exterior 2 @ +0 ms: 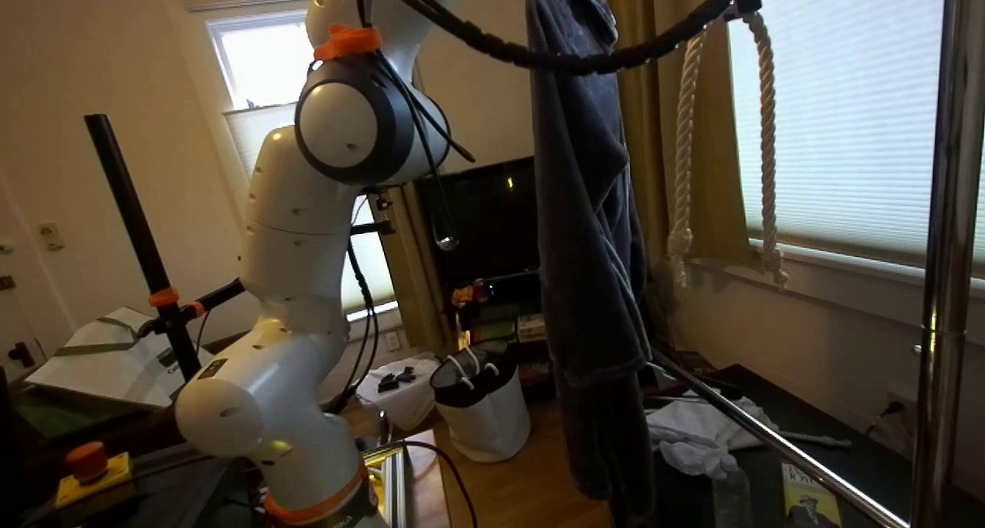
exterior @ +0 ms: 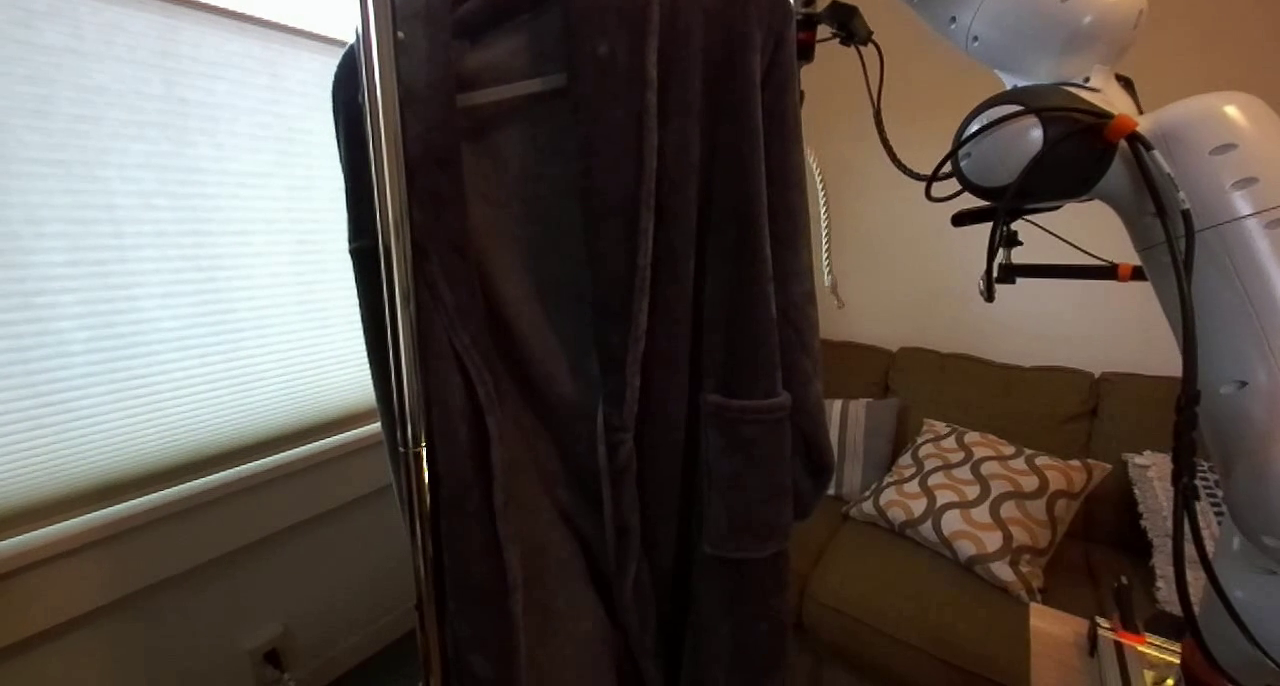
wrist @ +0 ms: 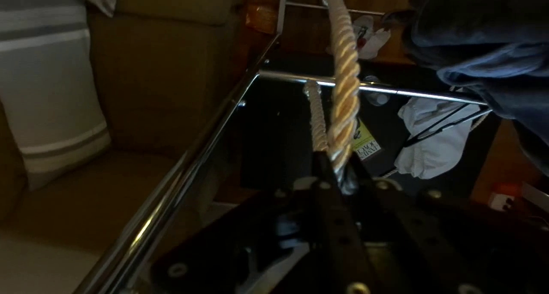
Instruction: Put the rope on the bottom rod
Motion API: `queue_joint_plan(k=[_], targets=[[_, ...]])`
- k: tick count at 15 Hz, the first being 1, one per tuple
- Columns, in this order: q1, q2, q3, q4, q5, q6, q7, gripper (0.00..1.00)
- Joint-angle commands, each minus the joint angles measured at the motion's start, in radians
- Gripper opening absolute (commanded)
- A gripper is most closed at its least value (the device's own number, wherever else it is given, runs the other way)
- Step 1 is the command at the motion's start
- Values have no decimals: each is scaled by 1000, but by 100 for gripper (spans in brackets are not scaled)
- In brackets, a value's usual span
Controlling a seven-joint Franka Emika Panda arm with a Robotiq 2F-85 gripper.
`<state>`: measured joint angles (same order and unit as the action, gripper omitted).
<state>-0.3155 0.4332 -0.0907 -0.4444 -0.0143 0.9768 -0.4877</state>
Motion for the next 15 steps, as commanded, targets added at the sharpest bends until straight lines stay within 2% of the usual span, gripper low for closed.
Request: queue_joint_plan(k=[1, 3, 4, 5, 8, 9, 13, 14, 15], targets=[[33, -17, 11, -36, 22, -115, 211, 3], [67, 11, 24, -27, 43, -178, 343, 3], [69, 22, 44, -27, 95, -209, 406, 3], [81, -31, 59, -160, 140, -157, 468, 3], [65, 58, 116, -77, 329, -165, 600, 3], [82, 34, 91, -83, 235, -163, 526, 11], [77, 54, 111, -79, 296, -161, 572, 11], [78, 75, 99, -22, 291, -160, 590, 3], [72, 83, 97, -8, 295, -134, 600, 3]])
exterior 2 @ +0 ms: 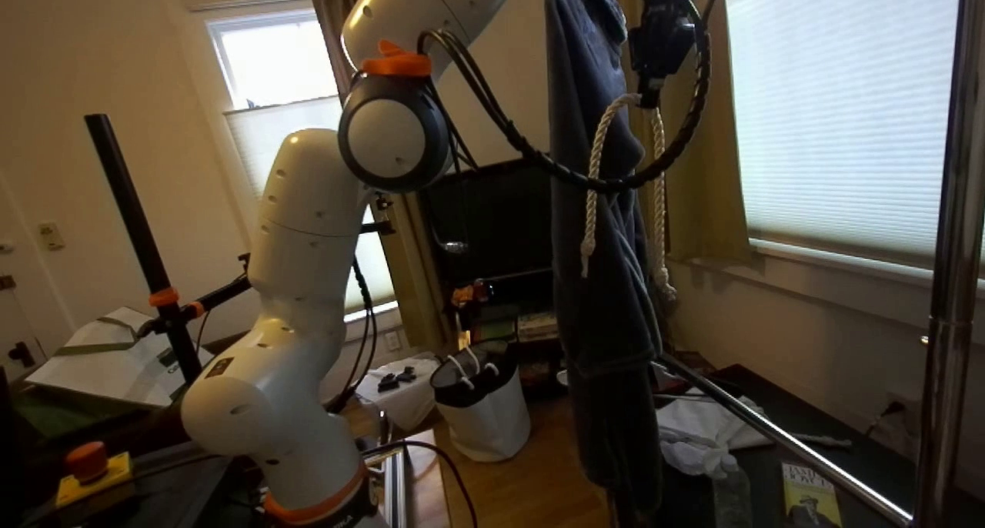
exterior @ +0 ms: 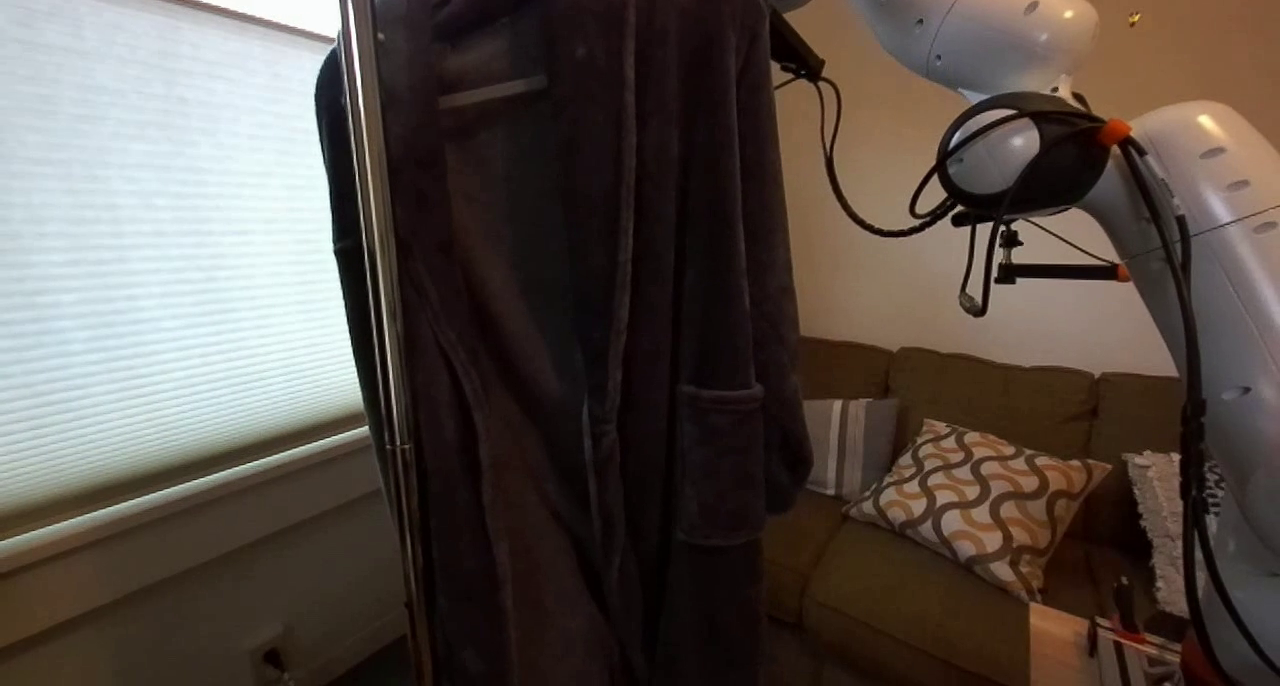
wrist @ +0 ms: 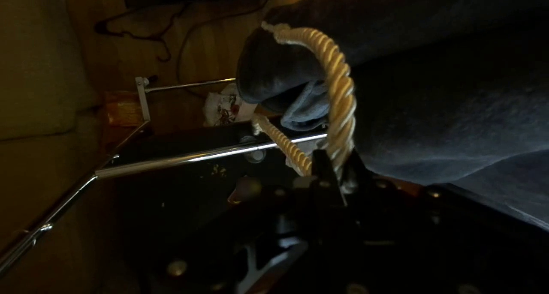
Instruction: Put the rope on the bottom rod
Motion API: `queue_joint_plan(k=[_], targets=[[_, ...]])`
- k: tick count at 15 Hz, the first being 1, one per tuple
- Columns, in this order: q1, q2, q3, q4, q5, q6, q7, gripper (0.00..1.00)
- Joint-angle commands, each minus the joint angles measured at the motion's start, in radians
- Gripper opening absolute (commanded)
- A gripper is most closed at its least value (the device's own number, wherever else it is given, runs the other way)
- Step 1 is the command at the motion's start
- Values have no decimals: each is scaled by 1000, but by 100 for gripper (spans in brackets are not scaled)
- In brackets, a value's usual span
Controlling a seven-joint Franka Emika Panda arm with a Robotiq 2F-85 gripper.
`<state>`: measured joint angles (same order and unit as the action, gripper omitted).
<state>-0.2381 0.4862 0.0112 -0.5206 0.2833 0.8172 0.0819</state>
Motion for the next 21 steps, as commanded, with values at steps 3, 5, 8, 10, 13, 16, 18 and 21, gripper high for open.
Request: queue_joint_plan(k=[3, 5, 8, 10, 13, 16, 18, 21], targets=[[-48, 92, 25, 105, 90, 31, 56, 3], [-41, 124, 37, 102, 101, 0, 43, 3], [-19, 164, 81, -17, 118, 24, 45, 3], [0, 230, 88, -20, 106, 24, 56, 3], [26, 287, 79, -50, 86, 26, 105, 3], [10, 288, 58, -55, 53, 26, 145, 3], [15, 315, 69, -37, 60, 26, 118, 11], [-1, 297, 61, -36, 49, 26, 117, 11]])
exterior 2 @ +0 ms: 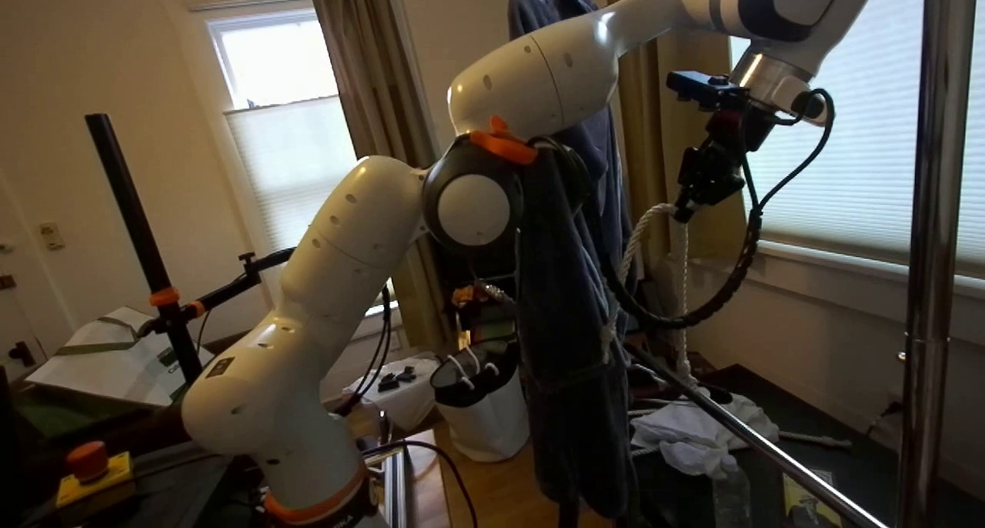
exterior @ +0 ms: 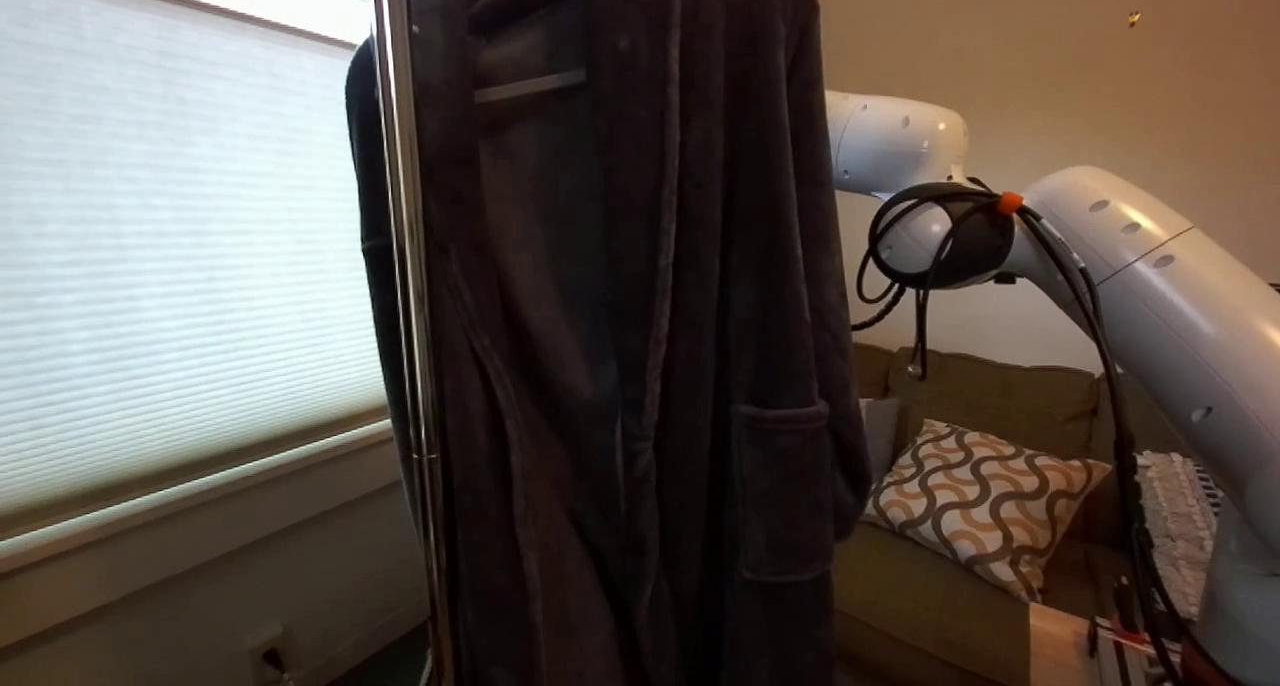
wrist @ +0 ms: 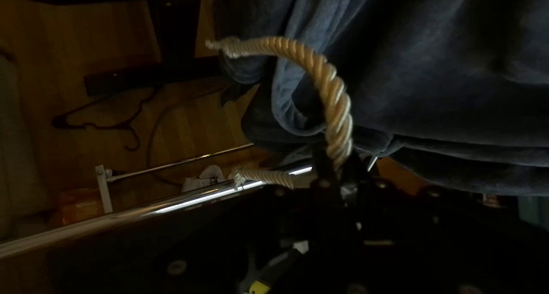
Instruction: Put the rope on the bottom rod
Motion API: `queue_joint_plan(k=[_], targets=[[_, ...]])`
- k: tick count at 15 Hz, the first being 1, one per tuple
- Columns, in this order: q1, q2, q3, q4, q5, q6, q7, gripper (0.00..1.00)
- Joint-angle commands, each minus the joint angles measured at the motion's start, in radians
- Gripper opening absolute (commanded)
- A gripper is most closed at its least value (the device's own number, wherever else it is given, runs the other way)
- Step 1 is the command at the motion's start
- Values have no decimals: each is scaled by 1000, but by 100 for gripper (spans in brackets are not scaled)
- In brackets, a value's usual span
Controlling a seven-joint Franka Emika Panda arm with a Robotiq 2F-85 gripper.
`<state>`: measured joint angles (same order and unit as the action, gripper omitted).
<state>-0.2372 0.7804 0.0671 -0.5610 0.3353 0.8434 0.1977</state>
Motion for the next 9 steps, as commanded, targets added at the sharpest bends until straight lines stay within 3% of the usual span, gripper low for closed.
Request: queue_joint_plan(k=[1, 2, 6, 9], targets=[[-2, -1, 5, 4, -3, 0, 2, 11], [-1, -2, 4, 4, -4, 0, 3, 3], [17, 63, -74, 115, -196, 25, -147, 3], [18, 57, -91, 85, -274, 145, -237, 3]])
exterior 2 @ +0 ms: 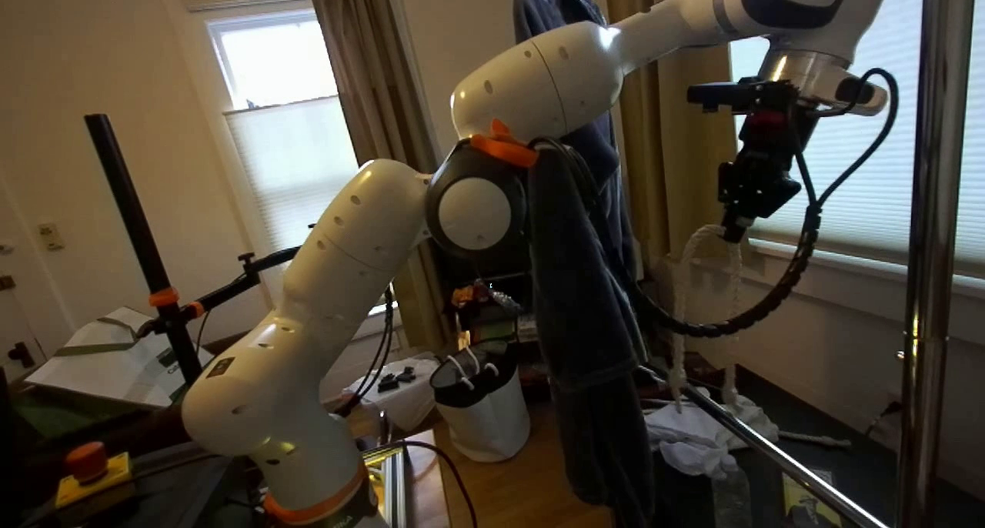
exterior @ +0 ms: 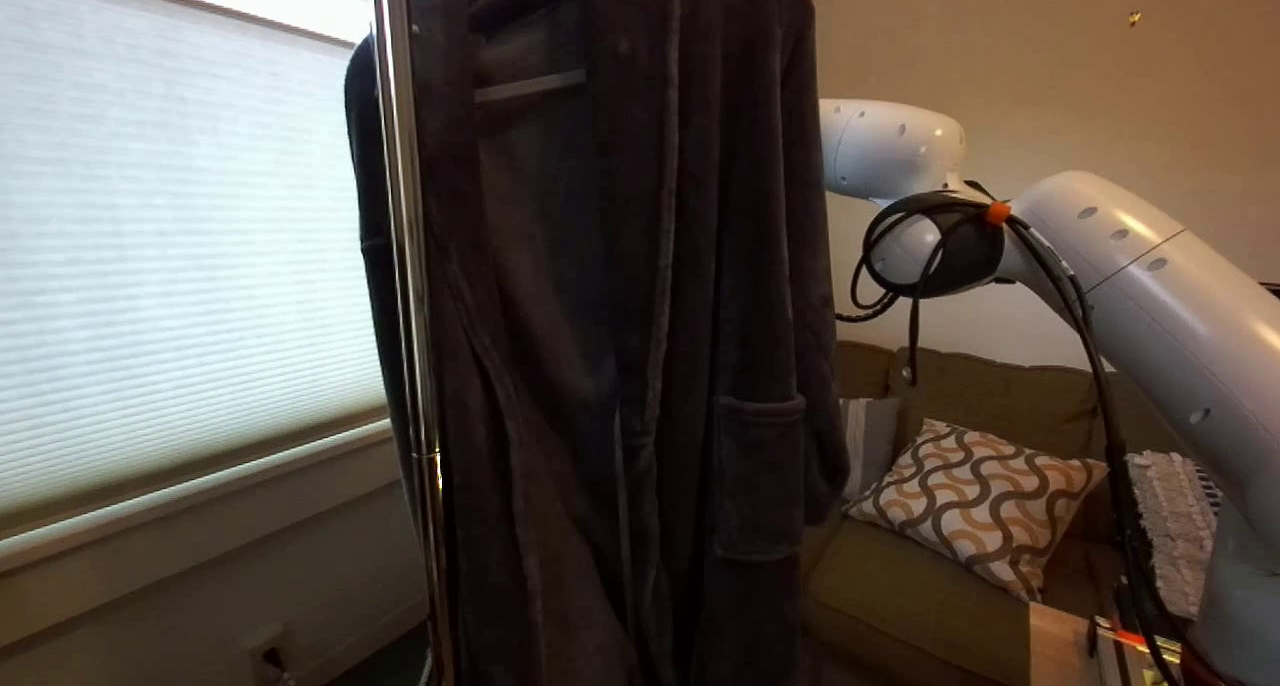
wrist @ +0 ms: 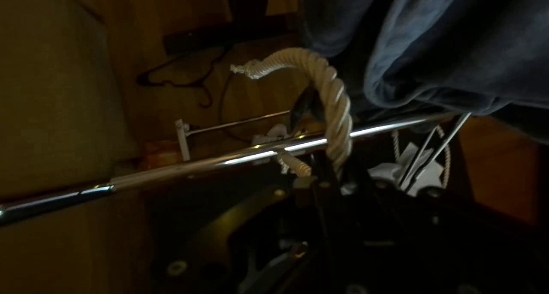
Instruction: Put the rope on the bottom rod
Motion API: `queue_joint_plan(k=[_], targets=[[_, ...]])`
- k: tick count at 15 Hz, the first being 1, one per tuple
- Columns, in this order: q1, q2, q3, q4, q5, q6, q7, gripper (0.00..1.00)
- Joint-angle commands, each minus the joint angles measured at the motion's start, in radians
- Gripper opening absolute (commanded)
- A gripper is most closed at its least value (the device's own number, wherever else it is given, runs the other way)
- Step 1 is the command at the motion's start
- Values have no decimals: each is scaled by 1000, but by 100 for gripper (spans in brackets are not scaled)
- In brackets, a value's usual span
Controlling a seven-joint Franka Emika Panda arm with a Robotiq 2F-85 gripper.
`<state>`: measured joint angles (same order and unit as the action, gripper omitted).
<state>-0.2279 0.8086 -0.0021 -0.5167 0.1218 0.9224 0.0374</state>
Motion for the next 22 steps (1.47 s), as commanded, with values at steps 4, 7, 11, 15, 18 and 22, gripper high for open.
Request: queue_joint_plan(k=[4, 7, 11, 15, 18, 22], targets=[[47, 32, -20, 33, -99, 159, -144, 3], [71, 39, -25, 26, -122, 177, -172, 3], [67, 46, -24, 24, -130, 179, -174, 3], [56, 55, -32, 15, -127, 153, -180, 37], [50, 63, -38, 16, -126, 148, -184, 59], [64, 60, -58, 15, -159, 136, -217, 90]])
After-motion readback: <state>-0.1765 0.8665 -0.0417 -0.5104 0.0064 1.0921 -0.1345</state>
